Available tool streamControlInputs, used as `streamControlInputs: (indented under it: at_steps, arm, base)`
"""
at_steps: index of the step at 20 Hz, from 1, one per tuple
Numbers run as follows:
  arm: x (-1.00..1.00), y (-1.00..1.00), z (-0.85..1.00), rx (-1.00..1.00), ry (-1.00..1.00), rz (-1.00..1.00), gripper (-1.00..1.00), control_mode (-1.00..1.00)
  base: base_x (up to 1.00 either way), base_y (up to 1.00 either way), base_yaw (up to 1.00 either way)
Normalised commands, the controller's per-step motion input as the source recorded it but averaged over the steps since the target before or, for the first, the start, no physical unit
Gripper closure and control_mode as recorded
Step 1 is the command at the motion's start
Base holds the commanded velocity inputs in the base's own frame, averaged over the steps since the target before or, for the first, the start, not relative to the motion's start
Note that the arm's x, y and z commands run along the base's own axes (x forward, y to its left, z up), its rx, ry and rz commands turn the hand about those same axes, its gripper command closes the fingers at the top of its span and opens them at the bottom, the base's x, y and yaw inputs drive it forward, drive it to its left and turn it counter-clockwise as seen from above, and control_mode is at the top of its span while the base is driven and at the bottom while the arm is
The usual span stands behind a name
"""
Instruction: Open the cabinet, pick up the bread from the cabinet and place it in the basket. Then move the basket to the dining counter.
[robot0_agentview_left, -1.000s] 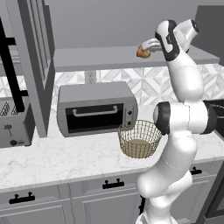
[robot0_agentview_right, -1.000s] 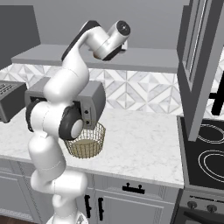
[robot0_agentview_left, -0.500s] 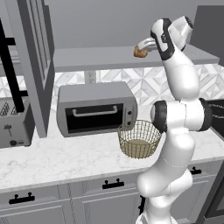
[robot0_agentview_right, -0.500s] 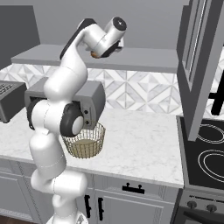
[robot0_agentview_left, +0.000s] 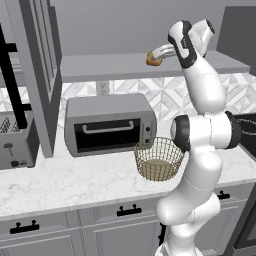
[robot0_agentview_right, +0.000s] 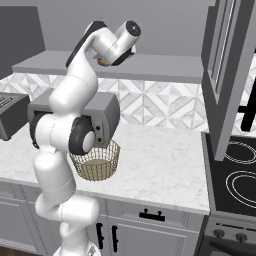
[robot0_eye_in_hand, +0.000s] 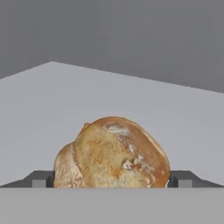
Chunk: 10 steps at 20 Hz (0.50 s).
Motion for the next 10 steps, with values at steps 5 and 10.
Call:
streamControlInputs:
  at_steps: [5,10]
  arm:
    - [-0.38,0.04,0.00,0.01,-0.16,0.01,1.00,-1.00]
    - [-0.76,0.00,0.01,0.01,-0.05,-0.04,1.00,-1.00]
  base:
    - [0.00,0.00,0.00]
    - [0.00,0.00,0.00]
